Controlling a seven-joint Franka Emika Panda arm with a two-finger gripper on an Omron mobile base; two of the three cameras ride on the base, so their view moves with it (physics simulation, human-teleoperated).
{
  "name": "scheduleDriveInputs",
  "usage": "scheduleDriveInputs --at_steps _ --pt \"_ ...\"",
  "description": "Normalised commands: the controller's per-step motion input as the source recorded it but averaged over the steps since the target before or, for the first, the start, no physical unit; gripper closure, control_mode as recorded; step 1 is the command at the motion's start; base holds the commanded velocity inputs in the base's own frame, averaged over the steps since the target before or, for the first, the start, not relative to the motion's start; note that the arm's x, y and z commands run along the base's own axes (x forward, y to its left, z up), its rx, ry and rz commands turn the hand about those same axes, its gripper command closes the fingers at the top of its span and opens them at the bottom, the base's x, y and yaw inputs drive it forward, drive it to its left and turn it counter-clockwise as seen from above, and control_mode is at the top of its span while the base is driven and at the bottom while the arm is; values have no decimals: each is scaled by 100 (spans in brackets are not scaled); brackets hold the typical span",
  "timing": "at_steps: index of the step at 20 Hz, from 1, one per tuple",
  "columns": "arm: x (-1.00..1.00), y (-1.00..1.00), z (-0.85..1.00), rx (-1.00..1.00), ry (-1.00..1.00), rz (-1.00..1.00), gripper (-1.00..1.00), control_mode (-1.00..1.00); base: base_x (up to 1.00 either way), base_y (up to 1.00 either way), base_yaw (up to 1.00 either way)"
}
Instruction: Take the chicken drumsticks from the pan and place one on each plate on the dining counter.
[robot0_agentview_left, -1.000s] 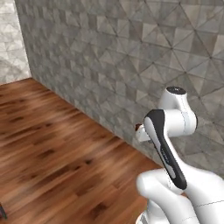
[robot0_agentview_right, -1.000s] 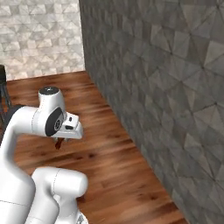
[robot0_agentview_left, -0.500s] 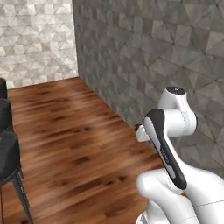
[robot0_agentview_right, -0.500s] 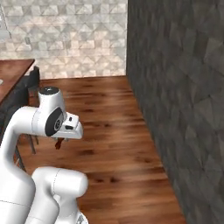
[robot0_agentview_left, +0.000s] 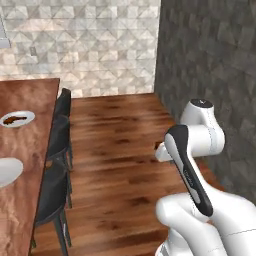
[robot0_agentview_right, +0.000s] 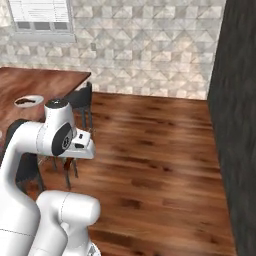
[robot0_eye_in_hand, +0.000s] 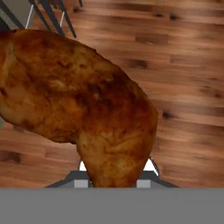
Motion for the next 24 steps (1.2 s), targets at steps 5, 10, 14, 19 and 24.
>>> scheduleDriveInputs --at_steps 5,10,14,19,24 --pt "0 0 0 0 0 0 100 100 100 0 59" --pt "0 0 0 0 0 0 100 100 82 0 77" --pt "0 0 0 0 0 0 100 100 62 -1 92" --pt "0 0 0 0 0 0 100 100 38 -2 100" --pt "0 0 0 0 0 0 100 100 32 -3 100"
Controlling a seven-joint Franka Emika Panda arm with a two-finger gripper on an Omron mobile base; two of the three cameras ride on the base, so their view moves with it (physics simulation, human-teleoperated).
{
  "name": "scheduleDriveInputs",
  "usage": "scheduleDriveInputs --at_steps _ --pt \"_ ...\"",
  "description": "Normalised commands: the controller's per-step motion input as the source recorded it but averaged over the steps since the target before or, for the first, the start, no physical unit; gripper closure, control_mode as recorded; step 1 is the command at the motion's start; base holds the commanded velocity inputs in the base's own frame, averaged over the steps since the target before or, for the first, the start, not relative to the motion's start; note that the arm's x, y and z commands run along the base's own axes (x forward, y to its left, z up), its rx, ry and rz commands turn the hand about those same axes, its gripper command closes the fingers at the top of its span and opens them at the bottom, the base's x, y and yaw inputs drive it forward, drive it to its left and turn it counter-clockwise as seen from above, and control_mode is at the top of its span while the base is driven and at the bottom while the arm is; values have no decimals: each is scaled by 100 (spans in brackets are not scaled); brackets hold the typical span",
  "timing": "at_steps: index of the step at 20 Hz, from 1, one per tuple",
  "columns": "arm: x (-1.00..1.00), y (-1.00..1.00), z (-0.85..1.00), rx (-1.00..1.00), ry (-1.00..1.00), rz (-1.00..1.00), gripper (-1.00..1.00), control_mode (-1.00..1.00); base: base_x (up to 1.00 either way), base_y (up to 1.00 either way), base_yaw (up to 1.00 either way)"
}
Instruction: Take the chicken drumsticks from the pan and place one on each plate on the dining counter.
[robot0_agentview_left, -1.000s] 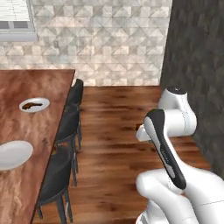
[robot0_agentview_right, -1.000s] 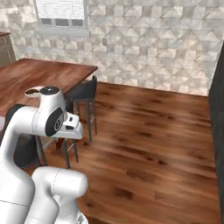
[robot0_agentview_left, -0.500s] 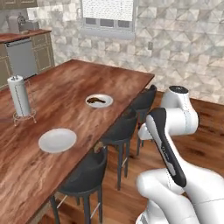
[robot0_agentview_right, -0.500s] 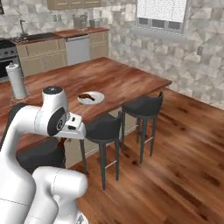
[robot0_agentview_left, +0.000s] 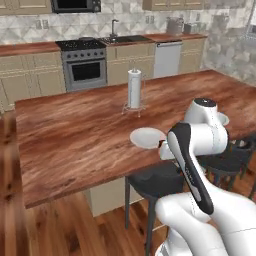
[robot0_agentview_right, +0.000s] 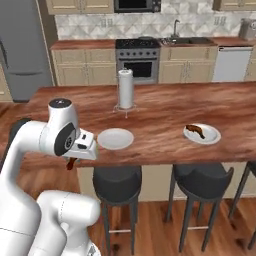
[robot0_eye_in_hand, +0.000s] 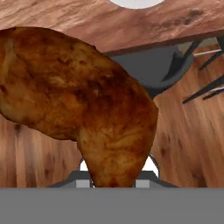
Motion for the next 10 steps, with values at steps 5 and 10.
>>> scheduleDriveInputs --at_steps 5,10 --pt "0 0 0 0 0 0 100 100 75 -10 66" --pt "0 0 0 0 0 0 100 100 71 -25 47"
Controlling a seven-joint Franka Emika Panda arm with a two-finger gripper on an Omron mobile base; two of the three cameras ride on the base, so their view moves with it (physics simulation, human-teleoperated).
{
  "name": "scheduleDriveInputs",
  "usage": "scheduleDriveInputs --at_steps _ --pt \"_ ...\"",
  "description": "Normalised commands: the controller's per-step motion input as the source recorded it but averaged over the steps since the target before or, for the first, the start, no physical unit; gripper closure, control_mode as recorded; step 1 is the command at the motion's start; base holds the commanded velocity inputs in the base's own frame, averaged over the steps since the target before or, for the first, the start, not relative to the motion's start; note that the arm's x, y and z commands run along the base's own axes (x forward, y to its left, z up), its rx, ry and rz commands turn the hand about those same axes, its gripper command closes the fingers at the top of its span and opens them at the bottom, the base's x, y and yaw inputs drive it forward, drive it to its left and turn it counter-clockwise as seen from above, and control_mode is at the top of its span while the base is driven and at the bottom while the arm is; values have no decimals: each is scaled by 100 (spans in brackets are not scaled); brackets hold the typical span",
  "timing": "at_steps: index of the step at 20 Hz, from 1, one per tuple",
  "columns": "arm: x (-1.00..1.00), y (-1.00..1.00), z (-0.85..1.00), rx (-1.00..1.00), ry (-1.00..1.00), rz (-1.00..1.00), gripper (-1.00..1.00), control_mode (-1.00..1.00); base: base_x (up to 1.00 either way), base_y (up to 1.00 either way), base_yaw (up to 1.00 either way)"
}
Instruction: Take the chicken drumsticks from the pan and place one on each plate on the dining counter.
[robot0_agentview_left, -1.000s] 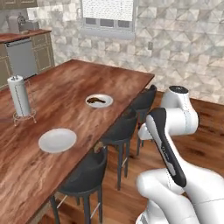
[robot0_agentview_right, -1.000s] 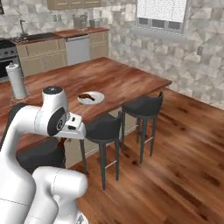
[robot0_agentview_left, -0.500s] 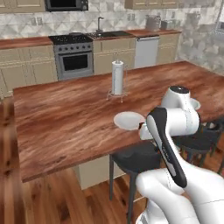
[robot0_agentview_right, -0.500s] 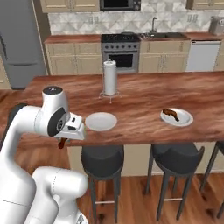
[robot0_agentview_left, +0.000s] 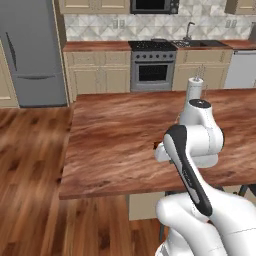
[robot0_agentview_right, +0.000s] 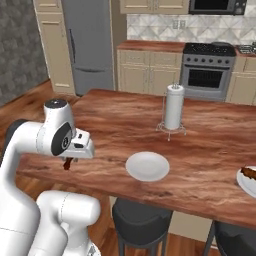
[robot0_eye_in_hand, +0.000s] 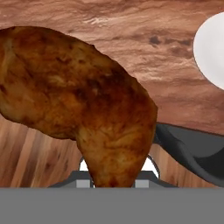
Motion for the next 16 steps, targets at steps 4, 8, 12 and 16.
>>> scheduleDriveInputs --at_steps 4,8,12,16 --pt "0 0 0 0 0 0 100 100 59 -38 26" --pt "0 0 0 0 0 0 100 100 48 -32 4" --pt "0 0 0 0 0 0 100 100 37 -15 0" --pt "0 0 0 0 0 0 100 100 33 -1 0"
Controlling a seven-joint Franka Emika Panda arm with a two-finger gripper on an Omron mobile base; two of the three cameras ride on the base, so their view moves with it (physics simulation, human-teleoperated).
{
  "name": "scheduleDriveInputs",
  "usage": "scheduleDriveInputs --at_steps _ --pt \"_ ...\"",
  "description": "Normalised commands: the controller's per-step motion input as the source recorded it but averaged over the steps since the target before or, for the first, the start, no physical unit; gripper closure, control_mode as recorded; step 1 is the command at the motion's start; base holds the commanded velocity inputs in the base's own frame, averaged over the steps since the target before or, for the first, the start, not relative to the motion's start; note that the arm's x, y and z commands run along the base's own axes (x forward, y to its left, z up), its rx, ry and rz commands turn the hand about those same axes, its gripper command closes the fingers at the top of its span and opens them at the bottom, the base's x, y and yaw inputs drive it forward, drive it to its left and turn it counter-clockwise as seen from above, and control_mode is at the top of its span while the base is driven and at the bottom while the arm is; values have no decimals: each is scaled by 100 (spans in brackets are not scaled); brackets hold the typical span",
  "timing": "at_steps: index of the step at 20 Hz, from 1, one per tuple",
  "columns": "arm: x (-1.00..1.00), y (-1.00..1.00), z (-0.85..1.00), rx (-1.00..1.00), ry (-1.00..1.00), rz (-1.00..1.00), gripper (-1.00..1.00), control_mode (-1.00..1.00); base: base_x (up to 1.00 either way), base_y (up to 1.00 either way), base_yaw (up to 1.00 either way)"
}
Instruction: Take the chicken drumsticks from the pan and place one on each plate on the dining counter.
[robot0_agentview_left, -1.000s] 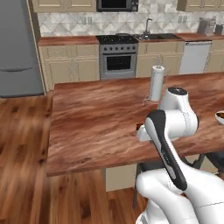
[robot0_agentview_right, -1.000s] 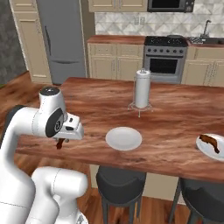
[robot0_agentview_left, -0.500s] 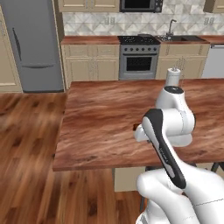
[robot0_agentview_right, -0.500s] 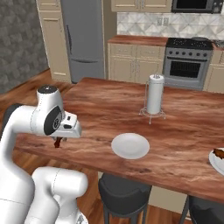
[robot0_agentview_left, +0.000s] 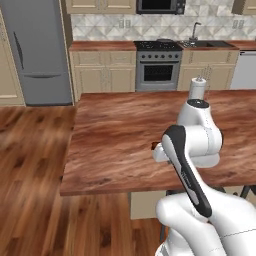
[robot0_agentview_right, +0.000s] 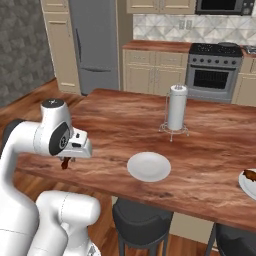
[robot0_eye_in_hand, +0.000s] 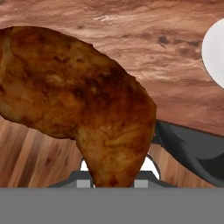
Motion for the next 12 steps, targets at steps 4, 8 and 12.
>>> scheduleDriveInputs --at_steps 4,8,12 --pt "20 -11 -2 0 4 1 100 -100 17 0 0" --pt "48 -47 -2 3 19 -3 100 -100 0 0 0" --pt "53 -58 -4 0 30 -23 100 -100 0 0 0"
